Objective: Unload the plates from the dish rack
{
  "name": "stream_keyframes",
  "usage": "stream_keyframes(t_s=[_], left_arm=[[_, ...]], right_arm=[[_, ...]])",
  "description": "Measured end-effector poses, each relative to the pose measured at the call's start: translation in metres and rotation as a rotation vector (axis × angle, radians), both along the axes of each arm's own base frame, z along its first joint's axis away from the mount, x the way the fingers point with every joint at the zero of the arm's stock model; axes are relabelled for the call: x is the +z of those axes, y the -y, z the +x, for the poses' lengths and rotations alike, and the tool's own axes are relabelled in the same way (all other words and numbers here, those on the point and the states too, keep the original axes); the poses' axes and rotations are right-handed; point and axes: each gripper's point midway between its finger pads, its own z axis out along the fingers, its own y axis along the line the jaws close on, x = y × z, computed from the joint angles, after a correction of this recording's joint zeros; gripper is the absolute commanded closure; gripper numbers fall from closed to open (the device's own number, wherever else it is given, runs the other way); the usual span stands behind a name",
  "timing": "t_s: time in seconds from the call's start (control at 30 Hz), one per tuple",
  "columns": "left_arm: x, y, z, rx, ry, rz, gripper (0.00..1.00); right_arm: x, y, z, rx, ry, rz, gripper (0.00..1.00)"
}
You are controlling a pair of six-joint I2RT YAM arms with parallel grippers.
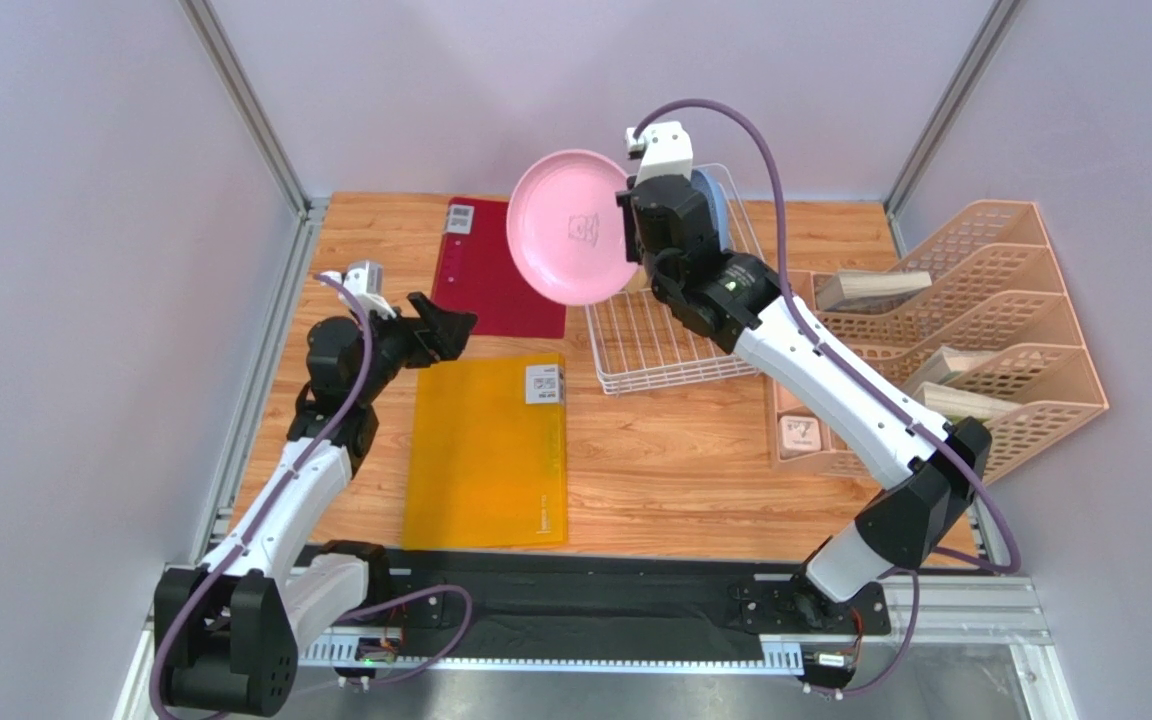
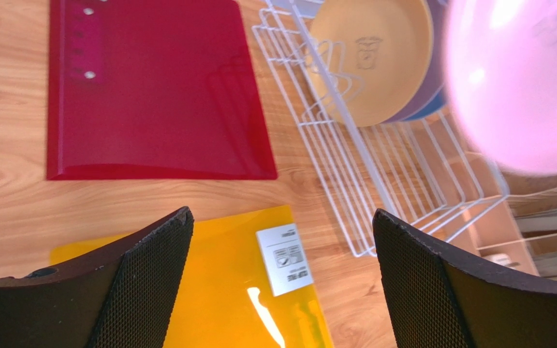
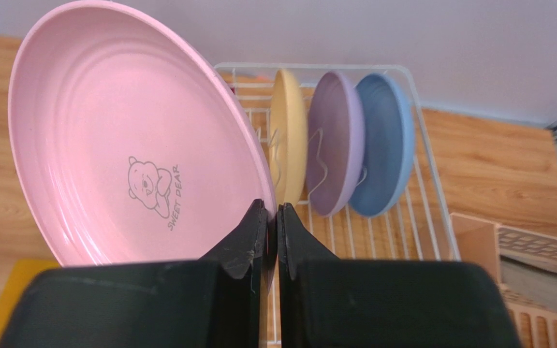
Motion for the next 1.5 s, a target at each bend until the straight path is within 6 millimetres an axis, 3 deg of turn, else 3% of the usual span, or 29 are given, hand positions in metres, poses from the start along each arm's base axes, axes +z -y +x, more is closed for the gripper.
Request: stream_keyframes(t_s=[0.2,0.4,0.57,0.67,0.7,0.77,0.8,0.87,0.9,0.97,1.03,1.07,1.13,1.2,1.37,1.5], left_arm=[[0.008,0.015,-0.005,-0.047,0.043,-0.085,0.03],[0.020,0.023,-0.003,-0.068,0.083,-0.128,0.06],[0.009,0.032,0.004,-0.083,0.054,-0.142,0.15],[-0.005,0.037,0.008,-0.094,0.013,-0.145,0.36],[-0.011,0.039,0.009,-0.097,-0.005,-0.145,0.51],[-0.018,0.043,0.010,-0.103,-0.029,-0.148,0.69],[-0.021,0.045,0.011,-0.107,-0.036,-0.146,0.87],[-0.022,0.047,0.012,-0.113,-0.037,-0.142,1.00],[-0.021,0.048,0.013,-0.109,-0.037,-0.148,1.00],[-0.018,0.046,0.015,-0.099,-0.024,-0.153,1.00],[-0.018,0.045,0.016,-0.088,-0.019,-0.149,1.00],[-0.017,0.044,0.017,-0.082,-0.015,-0.147,1.00],[-0.014,0.041,0.016,-0.072,-0.003,-0.137,1.00],[-0.011,0.038,0.016,-0.056,0.014,-0.119,1.00],[-0.004,0.019,0.011,0.038,0.029,-0.060,1.00],[-0.001,-0.013,0.003,0.196,0.029,0.018,1.00]], right_arm=[[-0.073,-0.018,-0.018,0.106,-0.183,-0.002,1.00],[-0.088,-0.032,-0.027,0.168,-0.241,0.056,1.00],[-0.104,-0.042,-0.037,0.217,-0.295,0.096,1.00],[-0.109,-0.049,-0.042,0.254,-0.323,0.122,1.00],[-0.109,-0.052,-0.044,0.266,-0.329,0.134,1.00],[-0.108,-0.057,-0.045,0.287,-0.333,0.153,1.00],[-0.107,-0.059,-0.046,0.293,-0.335,0.158,1.00],[-0.108,-0.060,-0.047,0.304,-0.340,0.163,1.00],[-0.109,-0.059,-0.047,0.300,-0.342,0.159,0.98],[-0.111,-0.058,-0.046,0.299,-0.349,0.163,0.88],[-0.111,-0.059,-0.046,0.304,-0.350,0.166,0.85],[-0.111,-0.060,-0.046,0.309,-0.350,0.168,0.79],[-0.111,-0.062,-0.046,0.315,-0.351,0.175,0.40],[-0.111,-0.067,-0.045,0.327,-0.350,0.185,0.15],[-0.121,-0.068,-0.042,0.313,-0.360,0.159,0.11],[-0.125,-0.055,-0.033,0.264,-0.354,0.131,0.11]])
